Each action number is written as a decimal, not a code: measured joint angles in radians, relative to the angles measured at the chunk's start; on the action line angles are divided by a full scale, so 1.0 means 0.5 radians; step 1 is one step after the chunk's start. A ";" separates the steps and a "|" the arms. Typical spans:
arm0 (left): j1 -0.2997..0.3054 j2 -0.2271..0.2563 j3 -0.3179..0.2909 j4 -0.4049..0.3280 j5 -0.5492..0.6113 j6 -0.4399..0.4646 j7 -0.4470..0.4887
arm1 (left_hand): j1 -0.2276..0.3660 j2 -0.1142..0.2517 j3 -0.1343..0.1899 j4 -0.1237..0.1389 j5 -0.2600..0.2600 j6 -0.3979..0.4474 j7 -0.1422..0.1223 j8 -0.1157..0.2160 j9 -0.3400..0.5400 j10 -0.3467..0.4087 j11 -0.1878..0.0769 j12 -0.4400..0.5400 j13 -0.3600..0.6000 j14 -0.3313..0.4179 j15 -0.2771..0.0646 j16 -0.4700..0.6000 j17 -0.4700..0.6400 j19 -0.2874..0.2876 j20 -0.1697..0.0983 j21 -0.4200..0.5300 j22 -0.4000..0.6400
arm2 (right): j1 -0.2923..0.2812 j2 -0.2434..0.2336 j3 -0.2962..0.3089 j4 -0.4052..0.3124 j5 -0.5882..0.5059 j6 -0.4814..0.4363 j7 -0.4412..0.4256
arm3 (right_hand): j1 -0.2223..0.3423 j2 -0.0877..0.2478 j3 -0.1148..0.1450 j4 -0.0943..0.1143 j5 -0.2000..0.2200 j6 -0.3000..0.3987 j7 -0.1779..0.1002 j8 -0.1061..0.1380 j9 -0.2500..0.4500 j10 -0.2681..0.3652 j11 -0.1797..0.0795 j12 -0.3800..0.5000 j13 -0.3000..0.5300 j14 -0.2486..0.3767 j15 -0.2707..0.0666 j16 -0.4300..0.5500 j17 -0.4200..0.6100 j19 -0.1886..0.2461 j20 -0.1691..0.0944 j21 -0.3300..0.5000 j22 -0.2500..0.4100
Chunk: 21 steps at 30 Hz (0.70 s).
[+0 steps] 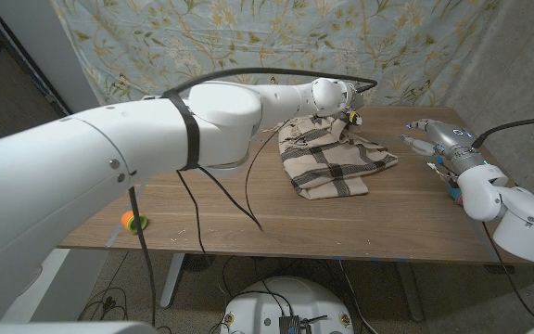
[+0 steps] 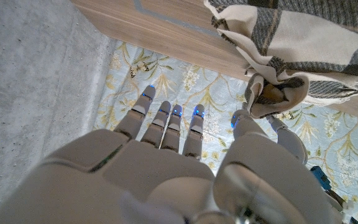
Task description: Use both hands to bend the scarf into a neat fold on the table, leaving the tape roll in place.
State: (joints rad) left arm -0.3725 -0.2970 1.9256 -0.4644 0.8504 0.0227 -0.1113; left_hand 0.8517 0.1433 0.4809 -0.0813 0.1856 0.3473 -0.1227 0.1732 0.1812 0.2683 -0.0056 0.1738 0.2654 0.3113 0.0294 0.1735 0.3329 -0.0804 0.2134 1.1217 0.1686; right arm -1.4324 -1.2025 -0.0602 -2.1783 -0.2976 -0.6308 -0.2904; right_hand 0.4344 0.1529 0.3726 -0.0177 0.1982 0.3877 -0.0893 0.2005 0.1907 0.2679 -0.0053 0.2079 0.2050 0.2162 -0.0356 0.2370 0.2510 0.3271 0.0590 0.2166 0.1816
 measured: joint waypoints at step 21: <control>-0.049 0.069 -0.116 0.012 0.023 -0.001 -0.060 | -0.493 -0.012 -0.054 0.084 0.000 -0.150 -0.030 0.031 0.000 -0.100 -0.005 0.069 -0.159 -0.043 0.037 0.075 -0.285 0.170 -0.004 -0.205 0.003 | 0.146 -0.021 -0.115 0.005 -0.022 0.002 0.069 | -0.008 0.008 0.000 0.000 0.000 0.000 0.000 0.000 0.000 0.000 0.000 0.000 0.000 0.000 0.000 0.000 -0.010 0.000 0.000 0.000 0.000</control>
State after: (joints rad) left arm -0.3972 -0.2624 1.8676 -0.4584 0.8618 0.0223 -0.1413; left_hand 0.6051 0.1376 0.4539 -0.0394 0.1855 0.2721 -0.1376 0.1889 0.1814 0.2183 -0.0080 0.2080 0.1858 0.2899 0.0480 0.2111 0.1904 0.0045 0.2114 1.0190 0.1702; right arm -1.3592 -1.2131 -0.1175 -2.1757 -0.3086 -0.6299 -0.2556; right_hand 0.4305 0.1568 0.3727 -0.0177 0.1982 0.3877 -0.0893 0.2005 0.1907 0.2679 -0.0053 0.2079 0.2050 0.2162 -0.0356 0.2370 0.2461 0.3271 0.0591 0.2166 0.1816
